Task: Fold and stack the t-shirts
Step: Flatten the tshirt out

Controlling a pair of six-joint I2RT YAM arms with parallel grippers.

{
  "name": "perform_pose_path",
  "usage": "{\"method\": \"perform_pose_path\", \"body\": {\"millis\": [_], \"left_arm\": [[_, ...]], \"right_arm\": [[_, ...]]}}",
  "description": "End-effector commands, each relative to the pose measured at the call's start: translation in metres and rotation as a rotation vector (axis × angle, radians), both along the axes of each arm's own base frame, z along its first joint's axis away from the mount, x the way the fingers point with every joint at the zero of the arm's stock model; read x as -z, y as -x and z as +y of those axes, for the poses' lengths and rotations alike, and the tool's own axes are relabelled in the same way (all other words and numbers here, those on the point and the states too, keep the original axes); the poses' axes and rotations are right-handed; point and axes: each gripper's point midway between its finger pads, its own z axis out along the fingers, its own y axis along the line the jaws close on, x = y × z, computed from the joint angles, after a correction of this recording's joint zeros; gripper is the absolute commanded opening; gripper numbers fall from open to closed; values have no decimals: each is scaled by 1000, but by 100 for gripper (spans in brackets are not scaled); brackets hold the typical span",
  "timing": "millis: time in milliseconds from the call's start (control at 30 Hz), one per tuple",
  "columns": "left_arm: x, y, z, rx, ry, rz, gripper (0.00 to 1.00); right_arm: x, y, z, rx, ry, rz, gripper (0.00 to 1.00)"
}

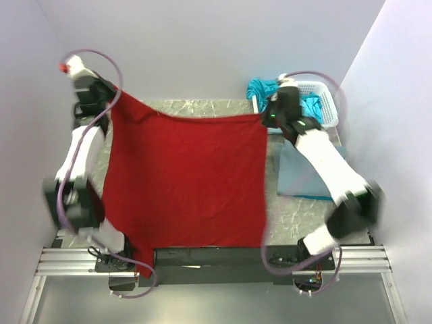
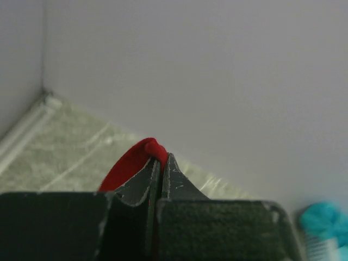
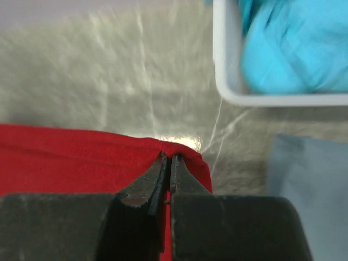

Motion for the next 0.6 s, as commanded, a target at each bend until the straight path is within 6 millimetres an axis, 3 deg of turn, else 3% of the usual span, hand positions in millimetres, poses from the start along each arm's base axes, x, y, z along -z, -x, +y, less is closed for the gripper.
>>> {"method": "perform_pose_path", "body": {"millis": [0, 33, 67, 100, 133, 167, 333, 567], "left_arm": [[47, -51, -14, 124, -28, 5, 1], [71, -63, -15, 133, -9, 48, 1], [121, -81, -15, 143, 18, 144, 1], [128, -91, -15, 152, 20, 159, 1], [141, -98, -15, 162, 20, 184, 1], [170, -107, -16, 169, 32, 231, 0], [197, -126, -19, 198, 44, 259, 1], [212, -132, -17, 185, 67, 288, 1]], "right_arm": [[56, -58, 23, -92, -64, 82, 0], [72, -70, 23, -92, -58, 120, 0], [92, -77, 20, -91, -45, 175, 0], [115, -97, 21, -84, -29, 218, 0], [124, -104, 21, -82, -21, 243, 0], [136, -106, 20, -85, -7, 285, 0], [151, -135, 19, -78, 9, 289, 0], [152, -141, 17, -91, 10, 290, 0]]}}
